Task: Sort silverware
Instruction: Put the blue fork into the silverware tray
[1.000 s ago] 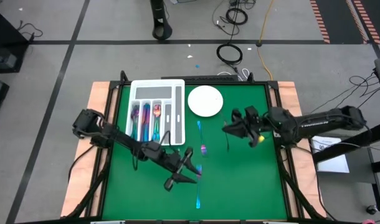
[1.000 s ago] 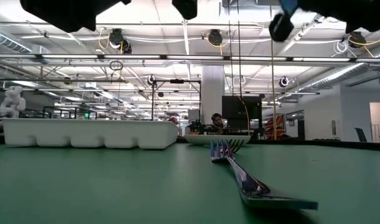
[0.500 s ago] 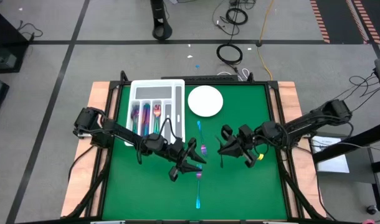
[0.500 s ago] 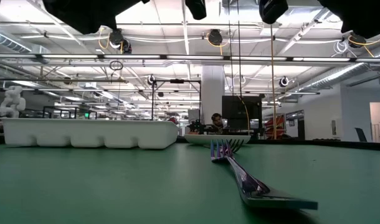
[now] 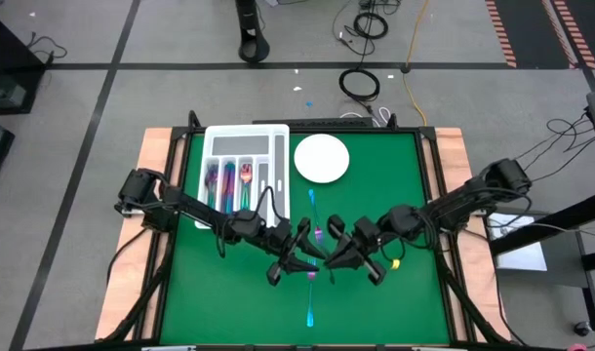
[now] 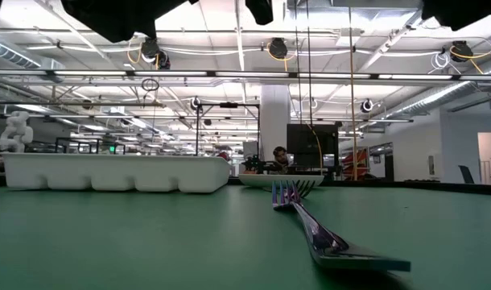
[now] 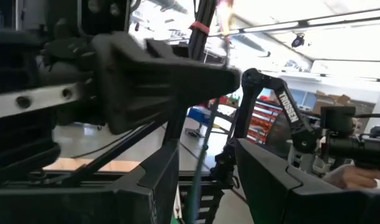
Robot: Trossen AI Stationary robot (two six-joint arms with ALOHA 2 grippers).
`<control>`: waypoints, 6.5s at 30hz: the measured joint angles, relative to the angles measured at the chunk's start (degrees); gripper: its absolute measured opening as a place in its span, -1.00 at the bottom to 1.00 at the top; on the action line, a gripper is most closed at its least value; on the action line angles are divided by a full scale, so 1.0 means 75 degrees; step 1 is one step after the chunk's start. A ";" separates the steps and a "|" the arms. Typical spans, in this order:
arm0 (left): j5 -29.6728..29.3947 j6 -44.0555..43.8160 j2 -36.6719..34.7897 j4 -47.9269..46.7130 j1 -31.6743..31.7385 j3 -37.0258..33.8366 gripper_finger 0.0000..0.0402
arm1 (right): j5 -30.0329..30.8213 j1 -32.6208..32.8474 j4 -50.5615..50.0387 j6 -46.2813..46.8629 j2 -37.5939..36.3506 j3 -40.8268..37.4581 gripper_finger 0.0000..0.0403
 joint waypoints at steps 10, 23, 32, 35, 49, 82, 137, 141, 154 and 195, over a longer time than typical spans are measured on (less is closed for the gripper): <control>0.0338 0.0204 0.0000 -0.0011 -0.0012 0.0001 -0.20 | 0.0046 0.0017 0.0053 -0.0218 0.0348 0.0353 -1.00; 0.0607 0.0272 0.0000 0.0018 -0.0012 0.0001 -0.20 | 0.0624 -0.0082 -0.0242 -0.0387 0.0345 0.0353 -1.00; 0.0690 0.0468 0.0000 0.0017 -0.0012 0.0001 -0.20 | 0.0640 -0.0085 -0.0283 -0.0394 0.0345 0.0353 -1.00; 0.0697 0.0578 0.0000 0.0114 -0.0012 0.0000 -0.20 | 0.0643 -0.0087 -0.0293 -0.0407 0.0340 0.0353 -1.00; 0.0816 0.0607 0.0000 0.0114 -0.0006 0.0192 -0.24 | 0.0794 -0.0157 -0.0256 -0.0387 0.0334 0.0353 -1.00; 0.1016 0.0397 -0.0232 -0.0409 0.0146 0.0210 -0.99 | 0.0742 -0.0200 -0.3237 -0.0478 -0.1253 0.0347 -0.38; -0.0990 -0.2671 -0.6324 -1.6426 0.7430 -0.2080 -1.00 | 0.1415 0.0184 -0.5396 0.0362 -0.1447 0.0347 -0.32; -0.0556 -0.2563 -0.6324 -1.6009 0.7696 -0.2536 -1.00 | 0.1416 0.0184 -0.5396 0.0345 -0.1447 0.0346 -0.32; -0.0187 -0.2989 -0.5918 -1.5646 0.7918 -0.2865 -0.99 | 0.1451 0.0184 -0.5390 0.0334 -0.1447 0.0346 -0.32; 0.0161 -0.1831 -0.5409 -1.6620 0.7941 -0.1166 -0.23 | 0.1448 0.0181 -0.5397 0.0327 -0.1447 0.0347 -0.32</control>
